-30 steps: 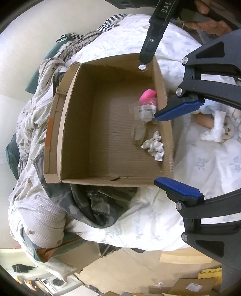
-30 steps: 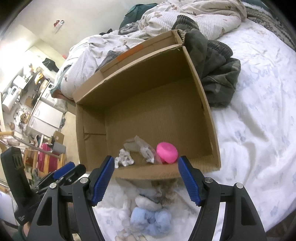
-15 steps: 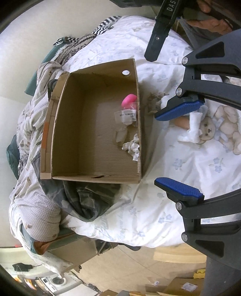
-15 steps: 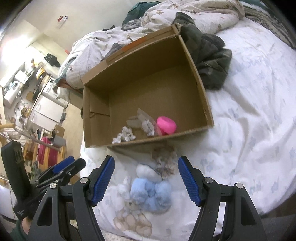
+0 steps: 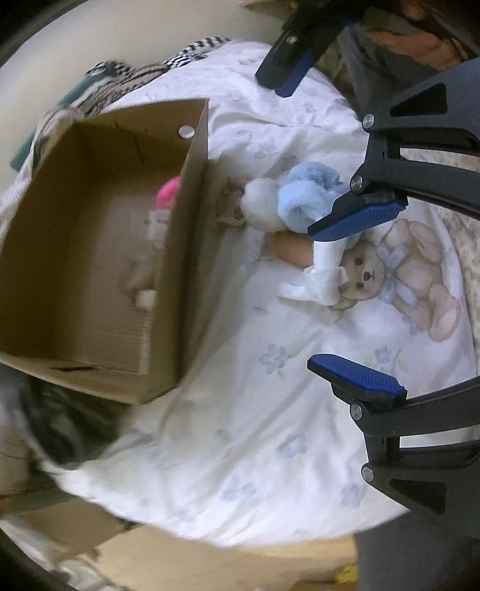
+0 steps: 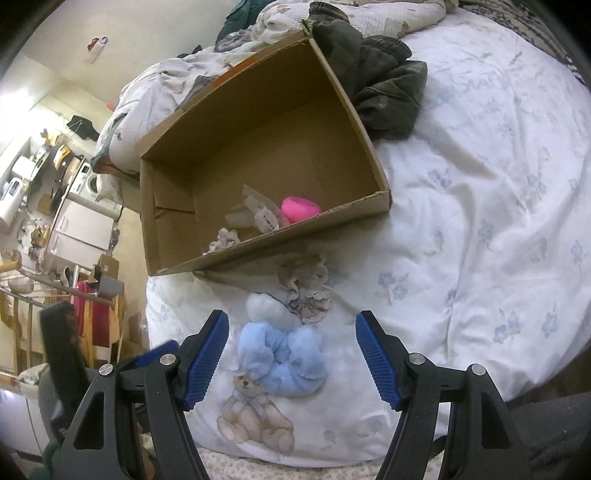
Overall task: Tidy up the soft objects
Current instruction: 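Grasp the white cloth item with the left tool and lift it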
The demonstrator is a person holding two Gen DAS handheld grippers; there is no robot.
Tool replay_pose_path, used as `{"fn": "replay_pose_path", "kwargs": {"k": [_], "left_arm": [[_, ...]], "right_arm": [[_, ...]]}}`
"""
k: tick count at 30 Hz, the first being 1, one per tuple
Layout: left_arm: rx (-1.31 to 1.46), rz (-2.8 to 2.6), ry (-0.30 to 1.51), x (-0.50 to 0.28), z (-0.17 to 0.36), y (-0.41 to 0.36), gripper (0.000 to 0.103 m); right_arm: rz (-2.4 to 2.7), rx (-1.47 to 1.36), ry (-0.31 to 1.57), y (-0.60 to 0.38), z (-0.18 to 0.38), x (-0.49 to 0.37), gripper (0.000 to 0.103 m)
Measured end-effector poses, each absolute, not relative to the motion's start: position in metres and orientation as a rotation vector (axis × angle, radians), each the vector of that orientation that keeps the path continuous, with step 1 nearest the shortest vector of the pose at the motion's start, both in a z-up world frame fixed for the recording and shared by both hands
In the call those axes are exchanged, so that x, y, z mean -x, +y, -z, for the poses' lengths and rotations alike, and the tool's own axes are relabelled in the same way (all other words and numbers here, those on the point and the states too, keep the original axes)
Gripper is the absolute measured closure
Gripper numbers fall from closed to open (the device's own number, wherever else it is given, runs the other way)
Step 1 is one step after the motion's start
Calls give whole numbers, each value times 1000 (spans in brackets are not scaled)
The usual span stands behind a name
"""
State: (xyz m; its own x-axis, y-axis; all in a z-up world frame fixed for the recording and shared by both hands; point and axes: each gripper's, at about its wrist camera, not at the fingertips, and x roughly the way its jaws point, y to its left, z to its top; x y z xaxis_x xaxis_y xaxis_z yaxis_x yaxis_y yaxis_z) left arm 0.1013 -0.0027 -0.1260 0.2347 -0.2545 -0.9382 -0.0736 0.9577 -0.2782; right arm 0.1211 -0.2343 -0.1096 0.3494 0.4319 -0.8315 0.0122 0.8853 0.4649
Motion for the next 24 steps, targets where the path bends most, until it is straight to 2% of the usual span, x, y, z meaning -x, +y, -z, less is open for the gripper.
{"fn": "replay_pose_path", "kwargs": {"k": [5,7,9,11,14,24], "left_arm": [[405,173,1437,-111,156,-4,43],[412,186,1466,-113,163,-7,46],[420,210,1484,-114,169,-12,63],[402,213,1494,-114,171,-15,65],[361,211,1476,-115,167,-18,74],[296,67,1322,-104,123,17,76]], "right_arm": [[-283,-423,1202,-233,113,-123,28],[-279,-423,1207,-234,114,-123,28],[-276,-426,1213,-235,116,-124,28],[-272,-423,1220,-235,117,-125,28],[-269,-419,1232,-233,120,-126,28],[-285,-435,1287,-227,133,-129,28]]}}
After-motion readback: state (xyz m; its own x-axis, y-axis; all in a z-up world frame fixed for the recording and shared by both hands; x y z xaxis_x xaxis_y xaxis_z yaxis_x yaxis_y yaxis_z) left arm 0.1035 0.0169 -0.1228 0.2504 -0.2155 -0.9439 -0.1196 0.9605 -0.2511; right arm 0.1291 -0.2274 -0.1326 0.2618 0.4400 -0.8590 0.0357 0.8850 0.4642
